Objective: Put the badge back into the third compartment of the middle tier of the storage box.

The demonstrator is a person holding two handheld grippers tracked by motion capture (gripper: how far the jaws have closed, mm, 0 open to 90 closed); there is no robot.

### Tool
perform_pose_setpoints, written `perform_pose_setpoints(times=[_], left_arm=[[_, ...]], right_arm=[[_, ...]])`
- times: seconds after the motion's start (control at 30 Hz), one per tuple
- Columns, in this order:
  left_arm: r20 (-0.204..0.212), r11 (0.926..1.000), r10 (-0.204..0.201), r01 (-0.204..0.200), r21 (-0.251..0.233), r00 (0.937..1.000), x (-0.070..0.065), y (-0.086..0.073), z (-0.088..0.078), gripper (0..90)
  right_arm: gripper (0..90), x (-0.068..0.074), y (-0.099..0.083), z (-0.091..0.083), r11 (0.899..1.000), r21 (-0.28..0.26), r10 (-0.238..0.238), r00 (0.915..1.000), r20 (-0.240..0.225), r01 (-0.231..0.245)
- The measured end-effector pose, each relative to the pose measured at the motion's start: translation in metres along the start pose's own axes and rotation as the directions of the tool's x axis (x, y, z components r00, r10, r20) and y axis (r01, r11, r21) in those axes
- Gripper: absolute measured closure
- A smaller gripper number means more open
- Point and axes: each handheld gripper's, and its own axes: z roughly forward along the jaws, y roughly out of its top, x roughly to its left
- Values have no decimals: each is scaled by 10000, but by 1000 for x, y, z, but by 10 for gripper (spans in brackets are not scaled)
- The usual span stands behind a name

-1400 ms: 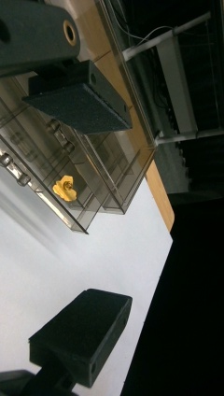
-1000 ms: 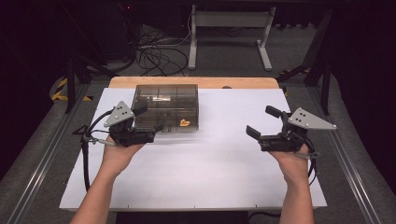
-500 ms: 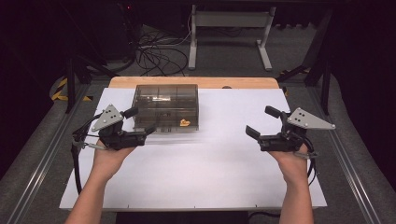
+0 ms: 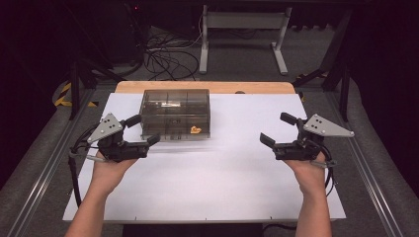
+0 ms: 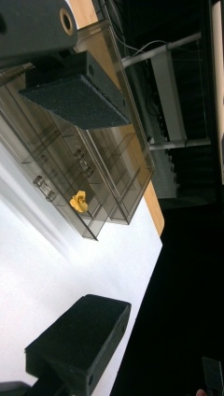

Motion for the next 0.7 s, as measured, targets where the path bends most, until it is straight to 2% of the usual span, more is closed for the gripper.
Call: perform_pose_setpoints(times=[0.5,0.7], left_arm=[[-96,9998,1,-3,-177,10000,3,-2,-23,101],[-39,9991,-90,88,-405,10000,4,-3,-29,99]], right_arm=[[1,-2,-3,0,9999,46,110,9999,15,-110],[1,-2,-4,0,9999,98,106,9999,47,-107]])
